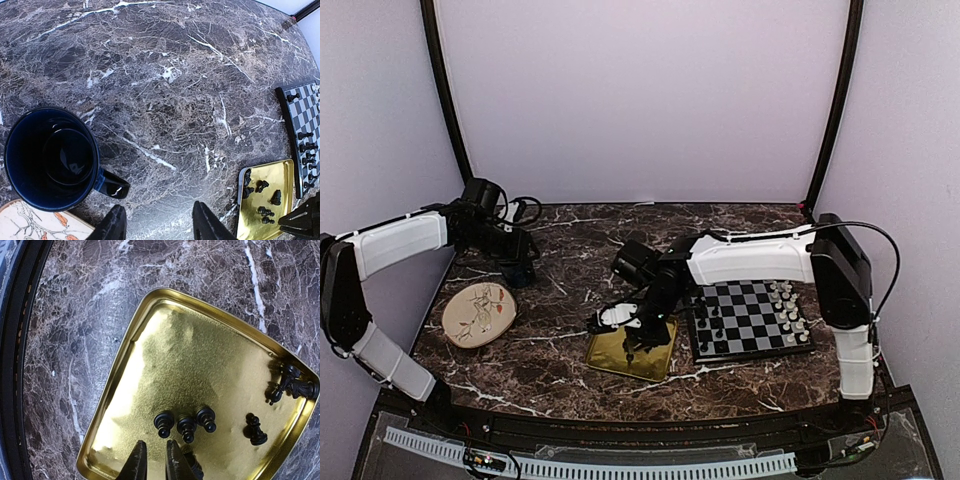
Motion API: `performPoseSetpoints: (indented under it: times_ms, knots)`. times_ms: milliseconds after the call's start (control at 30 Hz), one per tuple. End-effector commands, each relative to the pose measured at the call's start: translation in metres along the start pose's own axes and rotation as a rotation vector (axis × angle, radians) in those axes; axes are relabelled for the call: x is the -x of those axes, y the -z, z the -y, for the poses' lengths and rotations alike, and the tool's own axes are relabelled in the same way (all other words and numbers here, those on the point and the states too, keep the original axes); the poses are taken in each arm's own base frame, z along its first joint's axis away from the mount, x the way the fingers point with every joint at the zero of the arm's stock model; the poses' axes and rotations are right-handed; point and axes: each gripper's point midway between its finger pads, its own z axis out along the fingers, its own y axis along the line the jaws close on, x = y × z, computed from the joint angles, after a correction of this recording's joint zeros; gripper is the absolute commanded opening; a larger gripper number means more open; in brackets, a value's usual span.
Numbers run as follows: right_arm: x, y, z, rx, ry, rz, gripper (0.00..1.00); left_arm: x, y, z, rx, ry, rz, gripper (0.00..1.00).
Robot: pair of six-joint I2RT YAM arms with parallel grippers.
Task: Set up the chess pieces on the board
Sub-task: Pick up the pawn from the storage box.
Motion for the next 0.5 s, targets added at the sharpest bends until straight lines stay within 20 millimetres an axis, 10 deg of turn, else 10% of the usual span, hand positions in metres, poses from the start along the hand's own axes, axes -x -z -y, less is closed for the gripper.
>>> performPoseSetpoints:
  times_ms: [0, 467]
  knots:
    - [0.003, -0.007, -0.004, 0.027, 0.020, -0.005, 0.15, 0.002, 0.006, 0.005, -0.024, -0.020, 0.019, 0.47]
    - [0.005, -0.018, 0.004, 0.012, 0.009, -0.017, 0.16, 0.000, 0.003, 0.008, -0.045, -0.020, 0.003, 0.48]
